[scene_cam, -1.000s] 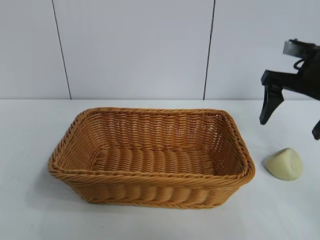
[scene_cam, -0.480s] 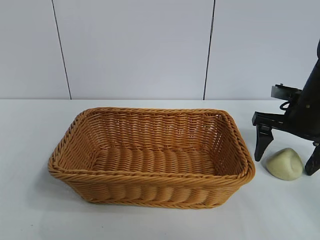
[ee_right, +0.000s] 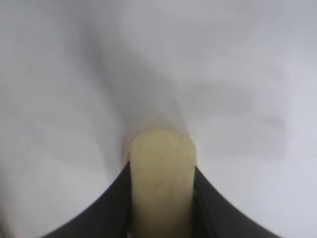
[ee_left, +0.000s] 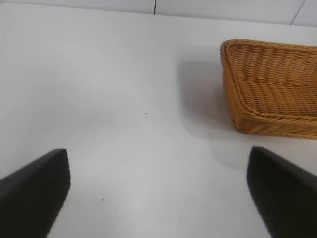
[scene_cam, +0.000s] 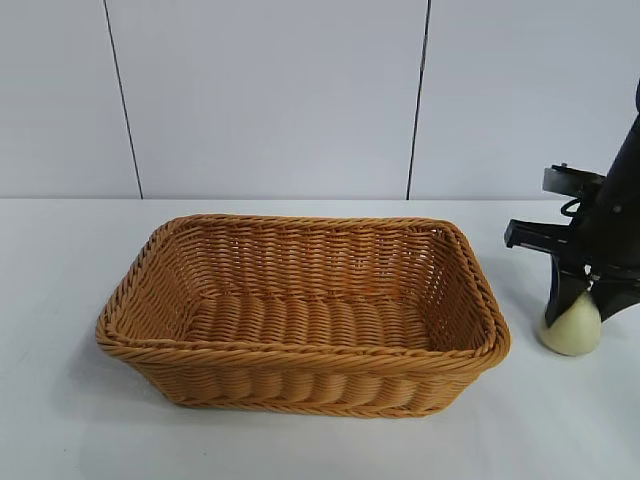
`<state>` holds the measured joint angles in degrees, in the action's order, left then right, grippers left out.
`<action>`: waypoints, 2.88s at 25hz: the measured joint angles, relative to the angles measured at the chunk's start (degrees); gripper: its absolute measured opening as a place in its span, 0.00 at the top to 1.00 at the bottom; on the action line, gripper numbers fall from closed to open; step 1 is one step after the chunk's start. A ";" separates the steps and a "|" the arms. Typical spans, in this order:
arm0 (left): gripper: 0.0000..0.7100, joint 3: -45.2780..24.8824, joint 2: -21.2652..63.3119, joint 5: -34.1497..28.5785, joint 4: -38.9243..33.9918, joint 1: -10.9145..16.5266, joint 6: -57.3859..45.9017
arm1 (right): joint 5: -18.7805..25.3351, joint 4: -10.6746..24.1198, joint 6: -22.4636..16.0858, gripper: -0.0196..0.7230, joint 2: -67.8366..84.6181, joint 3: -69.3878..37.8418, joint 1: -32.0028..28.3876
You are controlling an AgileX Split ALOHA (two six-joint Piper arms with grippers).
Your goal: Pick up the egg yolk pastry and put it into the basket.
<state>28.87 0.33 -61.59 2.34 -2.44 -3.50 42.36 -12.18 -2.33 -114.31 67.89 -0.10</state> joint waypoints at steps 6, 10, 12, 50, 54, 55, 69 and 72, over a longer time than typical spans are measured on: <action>0.02 0.00 0.00 0.00 0.00 0.00 0.00 | 2.67 0.11 0.11 0.72 8.51 1.31 0.00; 0.02 0.00 0.00 0.00 0.00 0.00 0.00 | 6.60 0.15 0.17 0.72 10.54 5.65 0.00; 0.02 0.00 0.00 0.00 0.00 0.00 0.00 | 9.12 0.18 0.17 0.72 10.74 9.49 0.15; 0.02 0.00 0.00 0.00 0.00 0.00 0.00 | -0.55 -1.68 -4.56 0.71 -7.28 19.50 33.46; 0.02 0.00 0.00 0.00 0.00 0.00 0.00 | 0.08 -2.31 -4.56 0.51 -8.93 19.50 33.46; 0.02 0.00 0.00 0.00 0.00 0.00 0.00 | 0.26 -2.39 -4.31 0.42 -8.93 19.56 33.46; 0.02 0.00 0.00 0.00 0.00 0.00 0.00 | 18.81 9.06 -5.45 0.05 -6.53 34.05 33.46; 0.02 0.00 0.00 0.00 0.00 0.00 0.00 | 21.56 12.18 -6.37 0.04 -6.48 37.72 32.92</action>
<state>28.87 0.33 -61.59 2.34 -2.44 -3.50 63.91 0.00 -8.70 -120.79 105.60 32.82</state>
